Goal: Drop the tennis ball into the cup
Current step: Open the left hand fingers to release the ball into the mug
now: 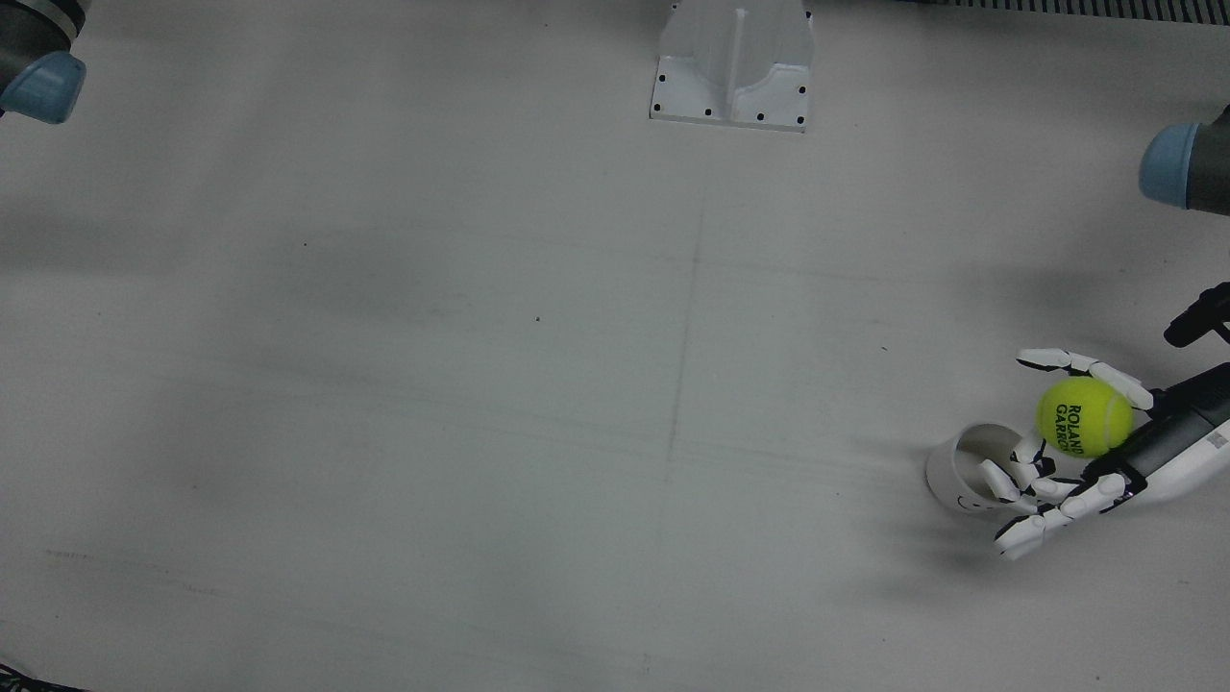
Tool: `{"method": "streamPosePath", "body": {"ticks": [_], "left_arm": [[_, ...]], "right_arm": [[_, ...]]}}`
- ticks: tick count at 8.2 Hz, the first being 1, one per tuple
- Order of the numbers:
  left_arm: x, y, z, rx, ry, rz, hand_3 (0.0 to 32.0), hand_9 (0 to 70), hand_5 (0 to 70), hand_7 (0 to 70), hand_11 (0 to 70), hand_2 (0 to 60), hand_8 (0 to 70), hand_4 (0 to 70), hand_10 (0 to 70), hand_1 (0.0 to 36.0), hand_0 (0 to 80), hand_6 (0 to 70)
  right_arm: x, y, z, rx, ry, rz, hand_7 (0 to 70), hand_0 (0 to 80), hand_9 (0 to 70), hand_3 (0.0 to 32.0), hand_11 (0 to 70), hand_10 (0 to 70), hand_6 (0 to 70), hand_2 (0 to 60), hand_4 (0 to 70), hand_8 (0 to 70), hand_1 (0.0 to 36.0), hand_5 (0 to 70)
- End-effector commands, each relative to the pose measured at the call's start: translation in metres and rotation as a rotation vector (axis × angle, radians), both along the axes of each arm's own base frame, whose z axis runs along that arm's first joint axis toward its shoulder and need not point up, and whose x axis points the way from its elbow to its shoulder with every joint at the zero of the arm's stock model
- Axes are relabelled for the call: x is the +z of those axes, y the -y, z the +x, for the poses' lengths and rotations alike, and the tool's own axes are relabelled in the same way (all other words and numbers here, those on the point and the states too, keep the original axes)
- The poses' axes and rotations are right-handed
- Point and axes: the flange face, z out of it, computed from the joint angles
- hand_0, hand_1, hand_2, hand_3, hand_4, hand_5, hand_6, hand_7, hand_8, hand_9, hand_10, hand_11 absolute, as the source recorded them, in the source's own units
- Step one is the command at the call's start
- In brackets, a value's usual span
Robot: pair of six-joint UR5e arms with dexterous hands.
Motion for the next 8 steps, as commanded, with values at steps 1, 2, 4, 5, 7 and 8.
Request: {"method": "streamPosePath", "body": {"ticks": [1,2,4,5,7,8], "left_arm": [[0.000,-0.002,0.000,-0.004,-0.004,0.017,0.0,3.3,6.2,23.6,4.0,24.7,0.1,6.6,0.6,34.9,61.4,2.6],[0.002,-0.002,0.000,-0.004,-0.002,0.014,0.0,2.9,6.5,21.9,3.8,24.7,0.1,5.7,0.5,34.9,61.3,3.1],[0.003,-0.001,0.000,-0.004,-0.005,0.018,0.0,2.6,5.9,20.3,3.4,24.7,0.0,3.1,0.1,35.2,60.9,1.7],[0.004,-0.001,0.000,-0.004,-0.004,0.019,0.0,2.5,6.1,19.7,3.1,26.0,0.0,2.8,0.0,35.2,60.7,2.2],[0.003,-0.001,-0.001,-0.003,-0.008,0.021,0.0,2.5,5.8,19.6,2.9,27.5,0.0,2.8,0.0,35.3,60.3,1.6],[-0.009,-0.001,-0.004,0.000,-0.030,0.028,0.0,2.5,6.7,19.8,2.8,30.6,0.8,3.1,0.0,35.6,60.8,5.6]], "right_arm": [[0.000,0.000,0.000,0.000,0.000,0.000,0.0,0.0,0.0,0.0,0.0,0.0,0.0,0.0,0.0,0.0,0.0,0.0],[0.000,0.000,0.000,0.000,0.000,0.001,0.0,0.0,0.0,0.0,0.0,0.0,0.0,0.0,0.0,0.0,0.0,0.0],[0.000,0.000,0.000,0.000,0.000,0.000,0.0,0.0,0.0,0.0,0.0,0.0,0.0,0.0,0.0,0.0,0.0,0.0],[0.000,0.000,0.000,0.000,0.000,0.001,0.0,0.0,0.0,0.0,0.0,0.0,0.0,0.0,0.0,0.0,0.0,0.0],[0.000,0.000,0.000,0.000,0.000,0.001,0.0,0.0,0.0,0.0,0.0,0.0,0.0,0.0,0.0,0.0,0.0,0.0],[0.000,0.000,0.000,0.000,0.000,0.001,0.0,0.0,0.0,0.0,0.0,0.0,0.0,0.0,0.0,0.0,0.0,0.0]]}}
